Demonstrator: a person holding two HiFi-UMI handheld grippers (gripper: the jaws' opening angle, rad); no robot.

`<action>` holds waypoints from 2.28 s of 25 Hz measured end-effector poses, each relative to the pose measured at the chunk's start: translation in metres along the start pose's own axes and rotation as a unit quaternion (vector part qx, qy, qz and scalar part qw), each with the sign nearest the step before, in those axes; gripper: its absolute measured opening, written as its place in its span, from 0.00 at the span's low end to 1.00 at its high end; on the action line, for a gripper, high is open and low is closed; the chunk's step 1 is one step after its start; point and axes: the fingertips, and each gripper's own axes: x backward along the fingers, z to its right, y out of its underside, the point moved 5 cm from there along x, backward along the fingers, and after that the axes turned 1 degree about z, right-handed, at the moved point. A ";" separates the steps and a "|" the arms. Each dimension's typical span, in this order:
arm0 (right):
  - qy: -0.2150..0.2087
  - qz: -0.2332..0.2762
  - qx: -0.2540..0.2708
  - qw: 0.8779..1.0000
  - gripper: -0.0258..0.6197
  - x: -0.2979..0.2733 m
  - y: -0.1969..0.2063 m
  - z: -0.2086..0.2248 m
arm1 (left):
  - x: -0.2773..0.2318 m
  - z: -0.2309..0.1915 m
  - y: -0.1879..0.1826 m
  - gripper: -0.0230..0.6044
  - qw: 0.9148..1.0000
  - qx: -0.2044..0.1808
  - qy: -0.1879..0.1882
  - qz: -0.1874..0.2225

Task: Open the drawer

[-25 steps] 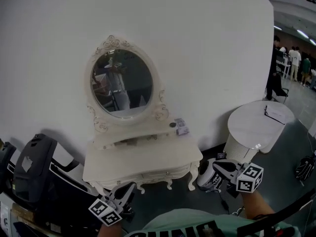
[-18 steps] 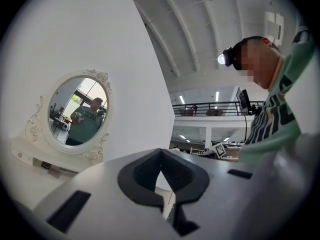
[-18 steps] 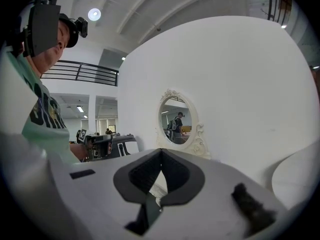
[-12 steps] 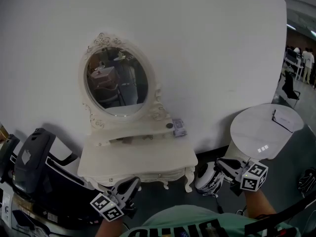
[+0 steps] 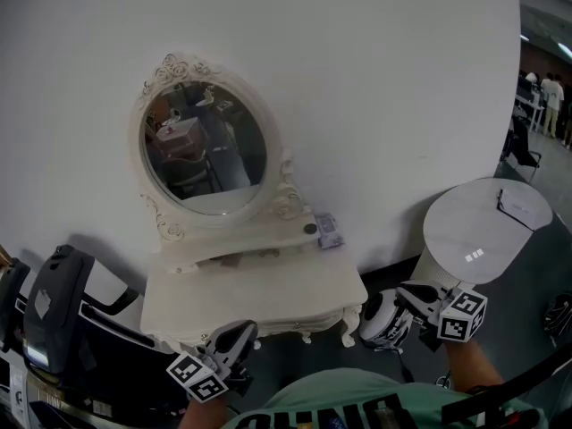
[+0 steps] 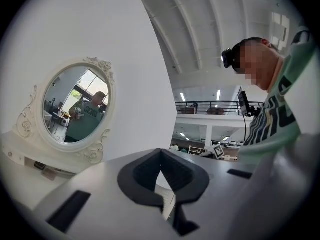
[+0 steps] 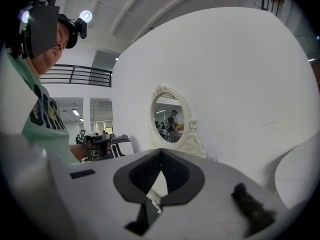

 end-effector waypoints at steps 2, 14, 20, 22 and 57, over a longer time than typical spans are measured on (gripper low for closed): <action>0.013 0.002 0.002 1.000 0.06 -0.018 -0.005 -0.003 | -0.003 -0.025 -0.007 0.05 1.000 0.001 0.015 0.001; 0.088 0.010 0.008 0.996 0.06 -0.134 -0.037 -0.026 | -0.007 -0.171 -0.071 0.05 0.995 -0.002 0.098 -0.008; 0.086 -0.007 0.020 0.996 0.06 -0.188 -0.048 -0.025 | -0.005 -0.223 -0.075 0.05 0.995 0.014 0.101 -0.014; 0.083 -0.012 0.020 0.996 0.06 -0.200 -0.051 -0.018 | -0.007 -0.233 -0.078 0.05 0.995 0.016 0.097 -0.010; -0.153 -0.033 0.022 0.987 0.06 -0.294 -0.082 0.225 | -0.169 -0.221 -0.054 0.05 0.993 -0.025 -0.116 0.028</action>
